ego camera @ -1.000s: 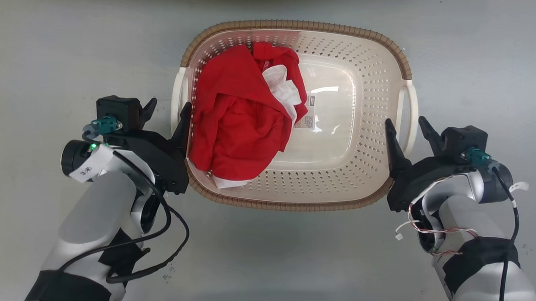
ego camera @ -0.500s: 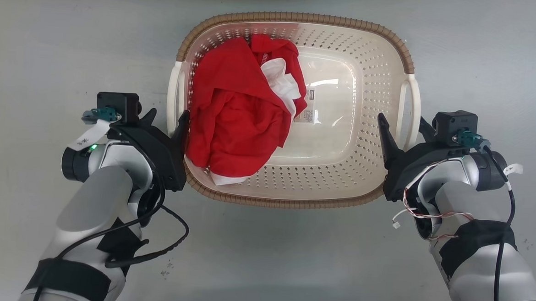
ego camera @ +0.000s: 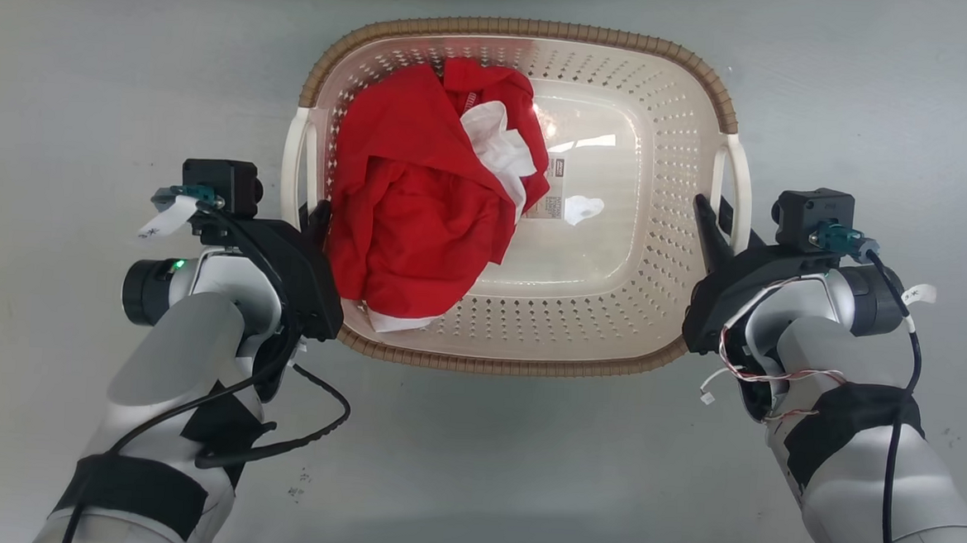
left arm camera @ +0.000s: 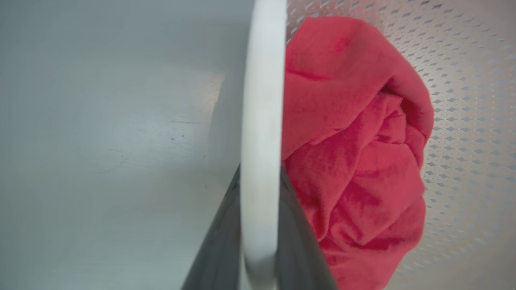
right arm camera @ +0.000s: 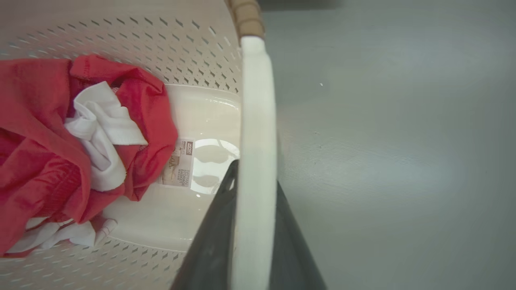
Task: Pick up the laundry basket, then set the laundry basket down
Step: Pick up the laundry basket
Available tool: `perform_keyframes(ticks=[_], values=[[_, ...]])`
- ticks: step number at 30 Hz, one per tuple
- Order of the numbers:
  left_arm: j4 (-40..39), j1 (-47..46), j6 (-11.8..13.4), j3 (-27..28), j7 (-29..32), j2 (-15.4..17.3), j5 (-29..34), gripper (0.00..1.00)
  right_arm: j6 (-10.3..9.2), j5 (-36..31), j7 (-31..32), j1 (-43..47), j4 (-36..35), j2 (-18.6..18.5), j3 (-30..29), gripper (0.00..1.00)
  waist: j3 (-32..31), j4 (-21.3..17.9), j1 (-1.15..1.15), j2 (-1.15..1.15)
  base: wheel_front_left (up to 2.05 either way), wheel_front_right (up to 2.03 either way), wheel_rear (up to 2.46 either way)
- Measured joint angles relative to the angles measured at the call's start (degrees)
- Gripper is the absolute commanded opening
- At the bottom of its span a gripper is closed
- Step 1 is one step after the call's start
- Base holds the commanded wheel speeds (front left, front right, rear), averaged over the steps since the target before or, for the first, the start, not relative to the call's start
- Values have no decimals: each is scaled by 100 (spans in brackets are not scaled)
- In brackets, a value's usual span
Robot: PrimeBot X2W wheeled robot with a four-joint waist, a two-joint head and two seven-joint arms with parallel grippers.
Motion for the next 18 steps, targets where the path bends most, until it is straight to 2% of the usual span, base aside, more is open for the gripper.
perform_keyframes(ticks=[18], values=[[536, 86, -44, -4, 36, -152, -189, 0, 85, 51, -99, -21, 668, 73, 102, 0, -688, 72, 0, 0, 0, 0, 0]])
